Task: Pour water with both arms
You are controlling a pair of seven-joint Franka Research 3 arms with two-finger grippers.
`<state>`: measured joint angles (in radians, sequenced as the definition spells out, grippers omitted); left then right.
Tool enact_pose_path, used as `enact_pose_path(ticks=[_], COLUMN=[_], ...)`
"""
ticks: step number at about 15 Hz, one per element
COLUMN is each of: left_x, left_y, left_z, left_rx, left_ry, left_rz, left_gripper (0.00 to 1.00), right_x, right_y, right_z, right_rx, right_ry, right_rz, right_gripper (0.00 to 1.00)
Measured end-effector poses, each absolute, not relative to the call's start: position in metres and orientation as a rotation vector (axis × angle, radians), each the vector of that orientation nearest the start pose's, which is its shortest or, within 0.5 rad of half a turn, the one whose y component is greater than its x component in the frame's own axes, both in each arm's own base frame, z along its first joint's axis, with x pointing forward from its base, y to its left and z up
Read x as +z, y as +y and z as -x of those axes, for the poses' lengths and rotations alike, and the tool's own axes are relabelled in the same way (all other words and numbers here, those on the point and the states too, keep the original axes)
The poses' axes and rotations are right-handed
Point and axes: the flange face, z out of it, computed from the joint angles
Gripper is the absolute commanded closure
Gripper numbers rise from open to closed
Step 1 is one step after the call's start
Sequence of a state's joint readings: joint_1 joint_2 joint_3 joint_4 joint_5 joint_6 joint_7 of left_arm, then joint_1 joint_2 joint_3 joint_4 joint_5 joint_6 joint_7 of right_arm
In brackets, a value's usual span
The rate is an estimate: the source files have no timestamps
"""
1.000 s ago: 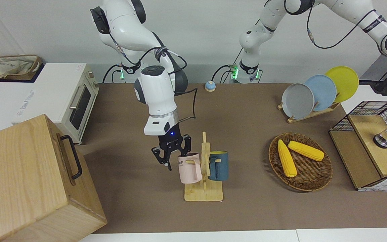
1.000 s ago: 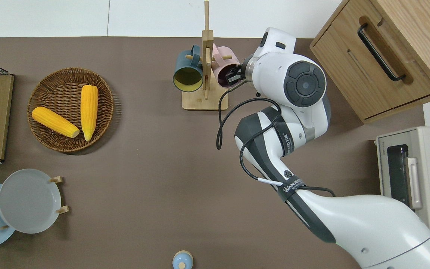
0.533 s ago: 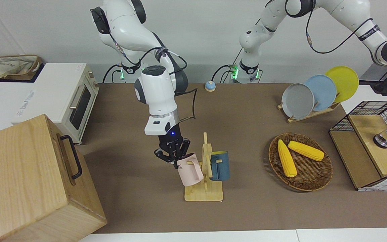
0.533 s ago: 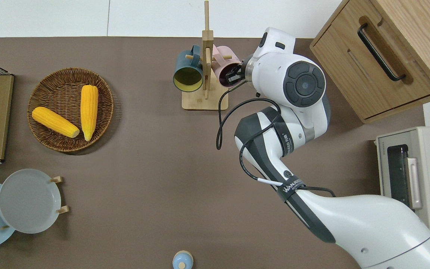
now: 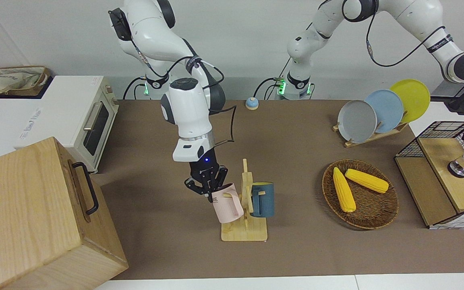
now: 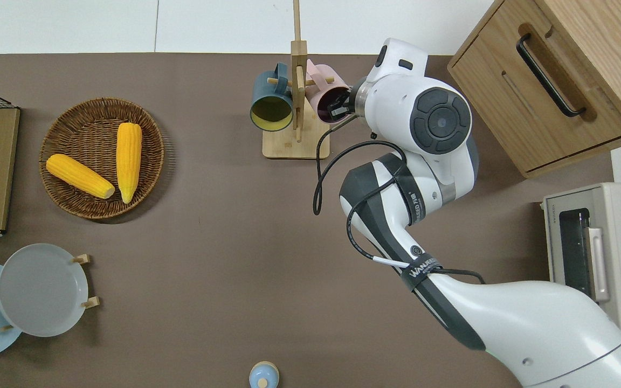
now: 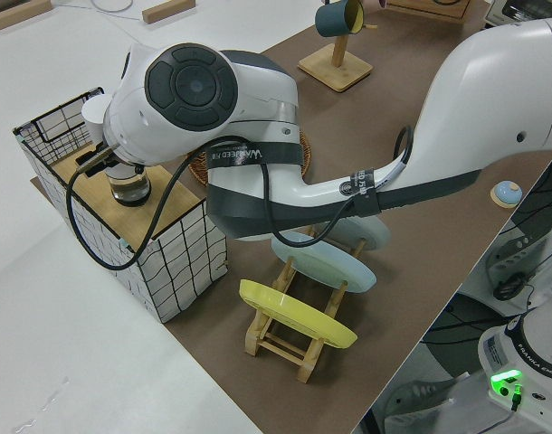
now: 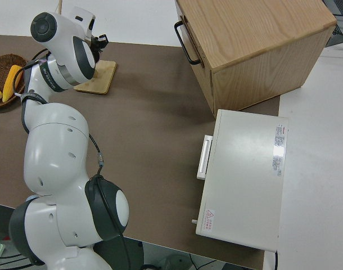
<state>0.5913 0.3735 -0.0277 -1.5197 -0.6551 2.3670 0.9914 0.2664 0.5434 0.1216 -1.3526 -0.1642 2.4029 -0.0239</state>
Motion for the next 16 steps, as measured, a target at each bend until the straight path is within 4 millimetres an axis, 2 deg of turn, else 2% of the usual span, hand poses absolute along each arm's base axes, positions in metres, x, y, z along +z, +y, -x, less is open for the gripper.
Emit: enact_pose_path(ticks=[3, 6, 10, 13, 16], left_x=[0.501, 0.502, 0.51, 0.528, 0.558], left_y=[0.376, 0.373, 0.359, 0.347, 0.33], left_z=[-0.603, -0.605, -0.613, -0.617, -0.619], left_rx=[-1.138, -1.14, -1.137, -1.086, -1.079], left_ry=[0.085, 0.084, 0.034, -0.012, -0.059], left_rz=[3.017, 3.019, 3.033, 3.019, 3.01], left_gripper=[1.0, 1.0, 1.0, 1.0, 1.0], right_x=[0.485, 0.507, 0.517, 0.517, 0.513], right_y=[0.249, 0.22, 0.182, 0.158, 0.142], right_z=[-0.702, -0.7, -0.702, -0.701, -0.693], right_rx=[-0.761, -0.718, -0.649, -0.57, -0.403], right_ry=[-0.689, -0.674, -0.68, -0.659, -0.63], right_rz=[2.978, 3.022, 3.071, 3.107, 3.153], right_gripper=[1.0, 1.0, 1.0, 1.0, 1.0])
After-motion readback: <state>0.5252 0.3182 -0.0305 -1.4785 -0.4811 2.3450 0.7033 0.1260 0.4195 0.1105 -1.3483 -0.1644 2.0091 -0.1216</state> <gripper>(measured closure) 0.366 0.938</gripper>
